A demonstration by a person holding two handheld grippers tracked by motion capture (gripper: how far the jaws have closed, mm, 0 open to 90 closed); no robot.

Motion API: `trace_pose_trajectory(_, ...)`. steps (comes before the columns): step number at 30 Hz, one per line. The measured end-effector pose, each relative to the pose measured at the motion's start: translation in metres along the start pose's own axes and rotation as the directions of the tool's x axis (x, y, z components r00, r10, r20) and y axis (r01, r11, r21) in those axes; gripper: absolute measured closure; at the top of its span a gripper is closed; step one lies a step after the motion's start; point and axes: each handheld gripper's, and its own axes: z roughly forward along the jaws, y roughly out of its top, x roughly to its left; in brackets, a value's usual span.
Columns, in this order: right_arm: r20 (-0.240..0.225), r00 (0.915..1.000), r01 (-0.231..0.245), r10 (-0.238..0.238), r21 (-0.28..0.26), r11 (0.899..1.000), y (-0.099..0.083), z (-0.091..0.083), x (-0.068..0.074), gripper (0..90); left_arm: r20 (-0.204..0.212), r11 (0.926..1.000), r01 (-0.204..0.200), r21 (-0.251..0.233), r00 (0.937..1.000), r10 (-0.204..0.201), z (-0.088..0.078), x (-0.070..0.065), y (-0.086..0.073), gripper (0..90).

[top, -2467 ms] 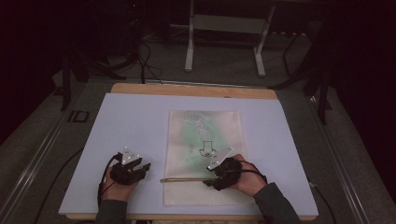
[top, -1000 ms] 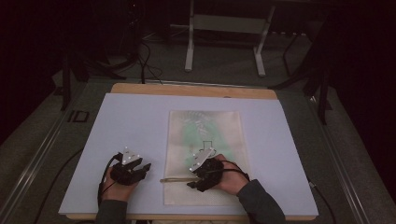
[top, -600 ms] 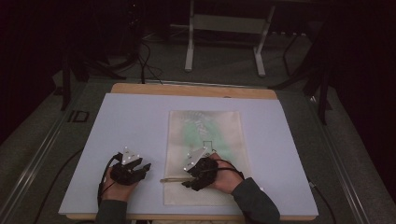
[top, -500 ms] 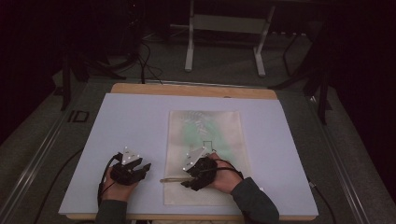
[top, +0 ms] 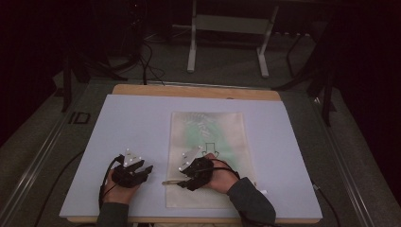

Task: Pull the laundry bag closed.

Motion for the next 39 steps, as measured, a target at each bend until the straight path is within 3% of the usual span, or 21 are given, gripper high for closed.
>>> trace_pose_trajectory(5, -0.002, 1.0, 0.001, -0.001, -0.003, 1.0, 0.002, 0.003, 0.0, 53.7, -0.001, 1.0, -0.001, 0.0, 1.0, 0.001, 0.0, 0.0, 0.0, 56.1)
trace_pose_trajectory(6, -0.016, 0.9998, 0.009, -0.009, -0.003, 1.0, 0.003, 0.005, 0.0, 60.0, -0.001, 1.0, -0.001, 0.0, 1.0, 0.001, 0.0, 0.0, 0.0, 56.1)
trace_pose_trajectory(8, -0.018, 0.9997, 0.014, -0.014, -0.008, 1.0, 0.004, 0.006, 0.001, 61.5, 0.0, 1.0, -0.002, 0.001, 1.0, 0.002, 0.0, 0.0, 0.0, 56.1)
trace_pose_trajectory(39, -0.027, 0.9992, 0.029, -0.029, -0.015, 0.999, 0.032, 0.045, 0.009, 70.8, -0.005, 1.0, 0.004, -0.003, 1.0, -0.004, -0.002, 0.002, 0.0, 55.9)
